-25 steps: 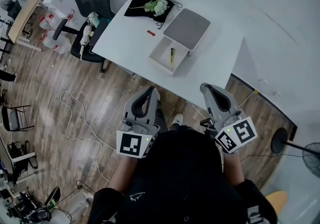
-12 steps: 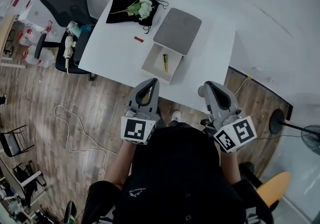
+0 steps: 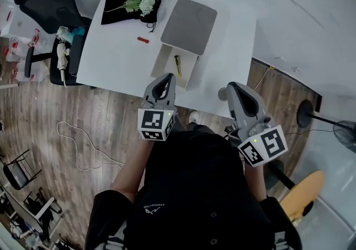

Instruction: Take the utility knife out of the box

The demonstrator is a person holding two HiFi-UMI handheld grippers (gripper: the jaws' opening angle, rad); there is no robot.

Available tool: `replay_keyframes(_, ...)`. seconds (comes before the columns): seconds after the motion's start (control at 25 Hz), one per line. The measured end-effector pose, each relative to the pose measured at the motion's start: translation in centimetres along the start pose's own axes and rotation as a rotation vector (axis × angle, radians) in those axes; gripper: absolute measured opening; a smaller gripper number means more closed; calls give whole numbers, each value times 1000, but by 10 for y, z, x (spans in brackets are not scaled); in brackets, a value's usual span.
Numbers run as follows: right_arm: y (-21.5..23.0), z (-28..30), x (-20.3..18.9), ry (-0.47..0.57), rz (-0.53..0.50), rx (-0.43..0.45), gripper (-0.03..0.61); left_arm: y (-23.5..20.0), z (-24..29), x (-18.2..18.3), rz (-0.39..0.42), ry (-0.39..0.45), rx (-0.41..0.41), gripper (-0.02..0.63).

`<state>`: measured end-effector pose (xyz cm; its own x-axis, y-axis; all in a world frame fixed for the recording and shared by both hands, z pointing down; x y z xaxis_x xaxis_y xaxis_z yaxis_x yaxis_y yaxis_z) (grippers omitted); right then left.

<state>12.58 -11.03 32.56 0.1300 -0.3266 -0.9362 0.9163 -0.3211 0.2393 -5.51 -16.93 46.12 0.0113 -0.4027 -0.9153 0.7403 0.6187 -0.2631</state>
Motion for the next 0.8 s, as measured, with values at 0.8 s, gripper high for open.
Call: replay_keyframes(0.8, 22, 6, -3, -50, 33, -133, 5, -40, 102, -88, -195, -327, 59, 112)
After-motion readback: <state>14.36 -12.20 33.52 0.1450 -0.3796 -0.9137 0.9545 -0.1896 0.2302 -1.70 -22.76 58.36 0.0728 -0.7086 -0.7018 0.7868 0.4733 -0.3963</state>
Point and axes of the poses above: the fingertips, and each gripper's own axes: z forward along the fingers, y to its right, x out of its top, the point moved 5 cm from there along -z, backward along the fingers, and after that the axes turned 7 degrees about -x, right-handed, at the moved point
